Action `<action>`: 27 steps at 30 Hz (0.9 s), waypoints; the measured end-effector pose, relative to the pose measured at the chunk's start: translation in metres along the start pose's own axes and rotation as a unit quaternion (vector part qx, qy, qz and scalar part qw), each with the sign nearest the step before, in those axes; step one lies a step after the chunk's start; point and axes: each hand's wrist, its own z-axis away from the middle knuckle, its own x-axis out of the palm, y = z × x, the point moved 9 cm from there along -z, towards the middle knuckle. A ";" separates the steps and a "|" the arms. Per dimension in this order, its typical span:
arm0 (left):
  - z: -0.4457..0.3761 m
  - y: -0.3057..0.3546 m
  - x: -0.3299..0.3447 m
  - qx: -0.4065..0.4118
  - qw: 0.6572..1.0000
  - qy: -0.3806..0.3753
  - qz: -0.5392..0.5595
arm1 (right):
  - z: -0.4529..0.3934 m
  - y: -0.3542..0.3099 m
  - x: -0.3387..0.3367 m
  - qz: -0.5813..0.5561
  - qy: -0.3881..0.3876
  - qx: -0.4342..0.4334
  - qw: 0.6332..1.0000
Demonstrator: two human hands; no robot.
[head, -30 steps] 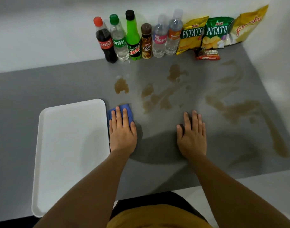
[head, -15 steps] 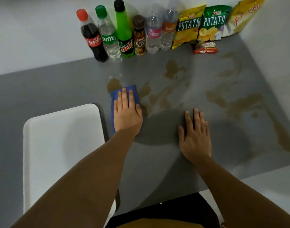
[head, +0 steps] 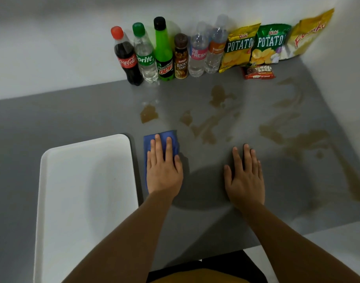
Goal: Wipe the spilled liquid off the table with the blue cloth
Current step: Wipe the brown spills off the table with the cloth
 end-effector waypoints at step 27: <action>-0.113 0.061 -0.008 0.108 0.994 -0.005 0.018 | 0.002 -0.002 -0.004 0.005 0.034 -0.008 0.999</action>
